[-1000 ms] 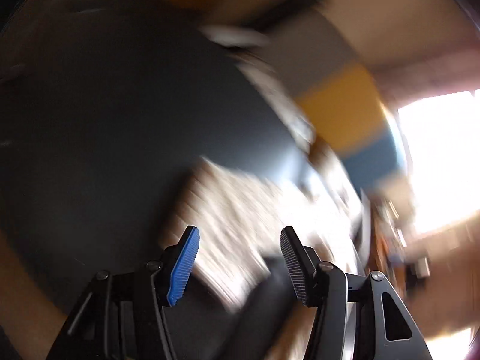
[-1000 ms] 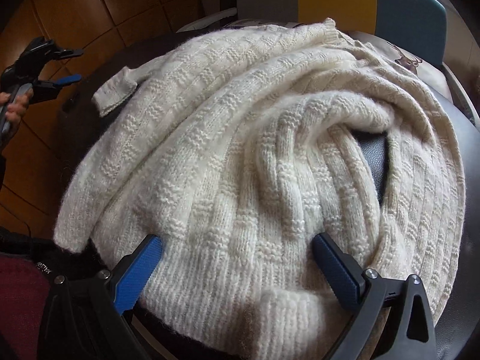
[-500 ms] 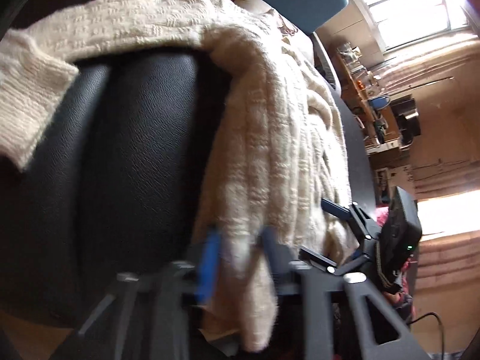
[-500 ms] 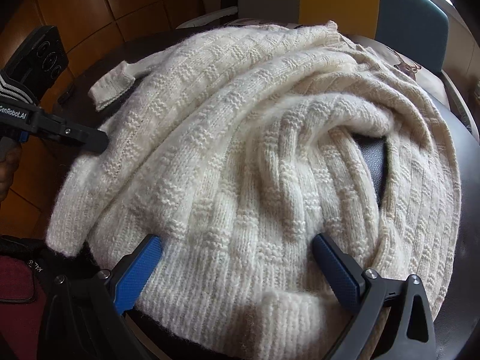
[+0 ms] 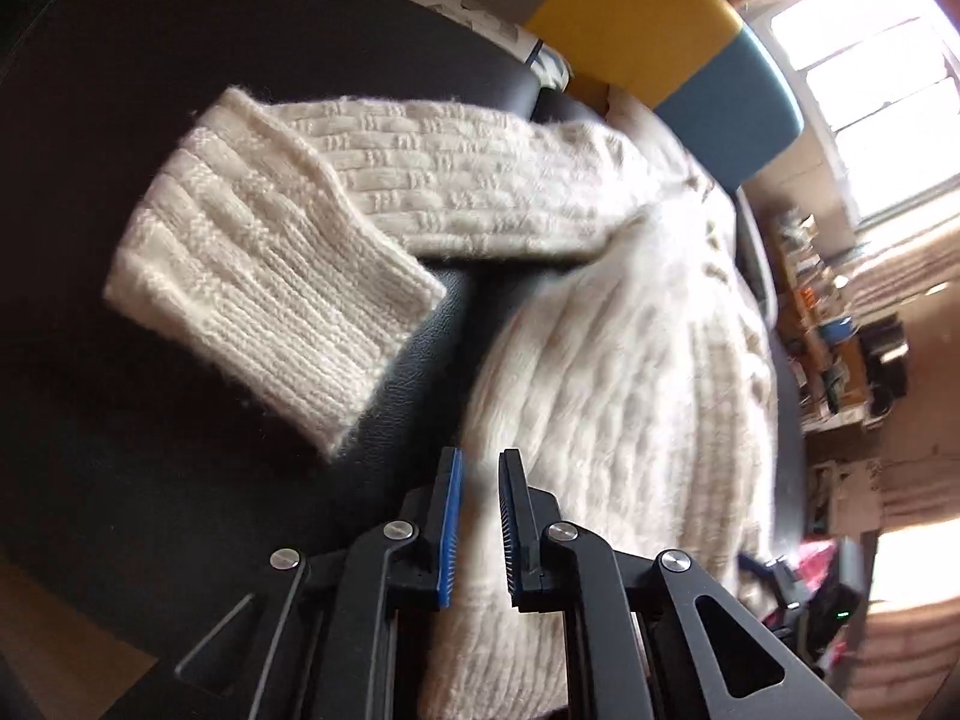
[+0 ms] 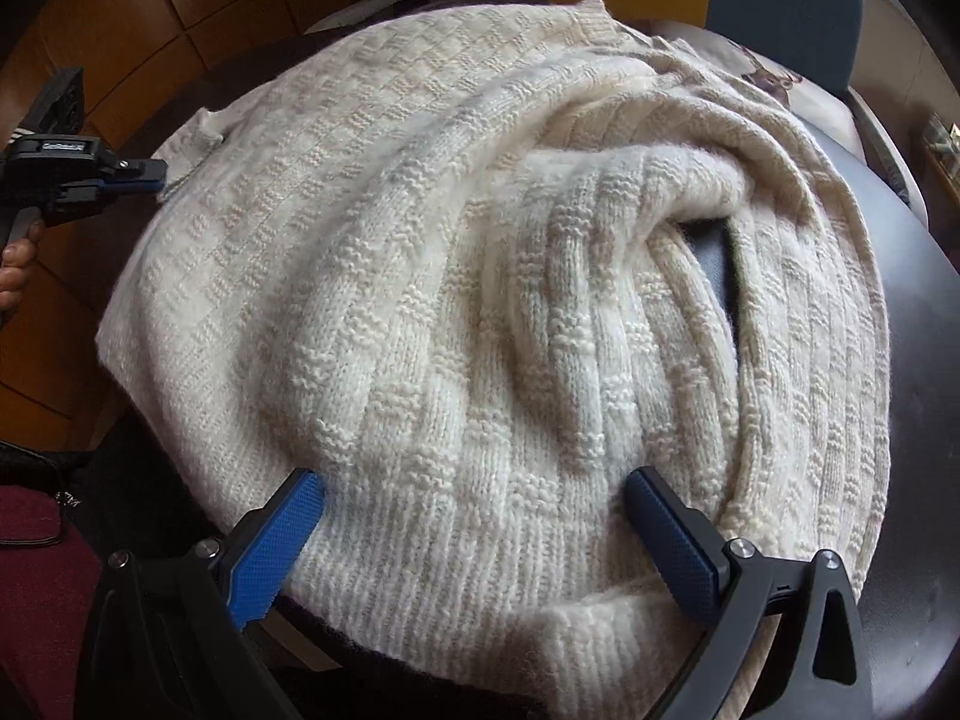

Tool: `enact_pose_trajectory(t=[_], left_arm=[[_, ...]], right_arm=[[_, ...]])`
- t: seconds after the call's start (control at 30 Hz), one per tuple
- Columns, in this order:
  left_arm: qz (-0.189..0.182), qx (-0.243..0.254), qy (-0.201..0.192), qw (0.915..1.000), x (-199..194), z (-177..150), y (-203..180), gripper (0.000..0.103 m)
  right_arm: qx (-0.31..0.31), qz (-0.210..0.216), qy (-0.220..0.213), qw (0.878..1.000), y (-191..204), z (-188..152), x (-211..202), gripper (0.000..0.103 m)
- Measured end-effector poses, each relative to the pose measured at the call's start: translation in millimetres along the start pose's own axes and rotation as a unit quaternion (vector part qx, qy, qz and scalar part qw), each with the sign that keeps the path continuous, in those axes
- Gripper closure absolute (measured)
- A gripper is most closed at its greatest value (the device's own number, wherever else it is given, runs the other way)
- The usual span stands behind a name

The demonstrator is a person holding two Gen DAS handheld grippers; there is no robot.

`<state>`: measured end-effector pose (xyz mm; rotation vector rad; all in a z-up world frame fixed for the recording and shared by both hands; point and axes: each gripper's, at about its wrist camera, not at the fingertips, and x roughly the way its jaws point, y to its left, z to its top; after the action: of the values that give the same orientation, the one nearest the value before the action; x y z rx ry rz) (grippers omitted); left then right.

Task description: Fold clothes

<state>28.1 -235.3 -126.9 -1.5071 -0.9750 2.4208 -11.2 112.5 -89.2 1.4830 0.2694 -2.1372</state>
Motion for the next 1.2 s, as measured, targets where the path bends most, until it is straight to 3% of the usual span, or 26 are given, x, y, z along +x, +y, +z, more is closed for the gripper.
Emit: enact_pose_trajectory(t=[0.07, 0.1, 0.17, 0.23, 0.3, 0.37, 0.43, 0.53, 0.57, 0.67, 0.77, 0.83, 0.93, 0.97, 1.03, 1.07, 1.13, 1.2], left_arm=[[-0.051, 0.011, -0.028, 0.9982, -19, 3, -10, 0.081], [-0.075, 0.023, -0.037, 0.9962, -26, 6, -18, 0.065], [-0.104, 0.058, -0.038, 0.9921, -32, 14, -36, 0.046], [-0.111, 0.095, -0.024, 0.9890, -24, 21, -57, 0.046], [-0.102, 0.125, 0.004, 0.9869, -8, 21, -76, 0.046], [-0.092, 0.148, 0.039, 0.9839, 17, 16, -93, 0.046], [-0.063, 0.165, 0.071, 0.9817, 47, 8, -103, 0.046], [-0.020, 0.188, 0.109, 0.9760, 80, -7, -107, 0.047], [-0.017, 0.190, 0.119, 0.9744, 89, -12, -106, 0.047], [-0.032, 0.210, 0.114, 0.9706, 91, -21, -108, 0.044], [-0.067, 0.191, 0.123, 0.9715, 95, -21, -105, 0.044], [-0.087, 0.161, 0.124, 0.9752, 88, -13, -98, 0.044], [-0.099, 0.112, 0.076, 0.9858, 48, 3, -71, 0.044], [-0.089, 0.104, 0.045, 0.9896, 28, 8, -59, 0.044], [-0.023, 0.105, -0.037, 0.9935, -22, 18, -28, 0.044], [0.019, 0.110, -0.075, 0.9910, -44, 22, -12, 0.043], [0.101, 0.132, -0.130, 0.9775, -77, 25, 17, 0.040], [0.159, 0.162, -0.139, 0.9639, -88, 27, 37, 0.037]], right_arm=[[0.015, 0.009, -0.014, 1.000, -7, 9, -15, 0.001], [0.021, 0.020, -0.040, 0.999, -11, 22, -24, 0.001], [0.033, 0.044, -0.091, 0.994, -18, 48, -42, 0.001], [0.044, 0.067, -0.141, 0.987, -26, 74, -58, 0.001], [0.047, 0.081, -0.146, 0.985, -33, 102, -47, 0.001], [0.046, 0.103, -0.121, 0.986, -30, 130, -20, 0.001], [0.058, 0.098, -0.075, 0.991, -37, 142, 14, 0.001], [0.117, 0.101, -0.005, 0.988, -64, 130, 62, 0.003], [0.115, 0.102, -0.017, 0.988, -68, 122, 63, 0.003], [0.111, 0.086, -0.028, 0.990, -77, 103, 59, 0.006], [0.103, 0.056, -0.032, 0.993, -78, 92, 55, 0.006], [0.098, 0.039, -0.035, 0.994, -77, 87, 54, 0.005], [0.081, 0.009, -0.041, 0.996, -65, 88, 48, 0.006], [0.076, -0.002, -0.047, 0.996, -58, 89, 43, 0.006], [0.067, -0.022, -0.060, 0.996, -44, 91, 33, 0.005], [0.065, -0.012, -0.077, 0.995, -36, 93, 26, 0.006], [0.061, 0.011, -0.104, 0.993, -18, 97, 16, 0.005], [0.054, 0.028, -0.111, 0.992, 3, 106, 16, 0.006]])
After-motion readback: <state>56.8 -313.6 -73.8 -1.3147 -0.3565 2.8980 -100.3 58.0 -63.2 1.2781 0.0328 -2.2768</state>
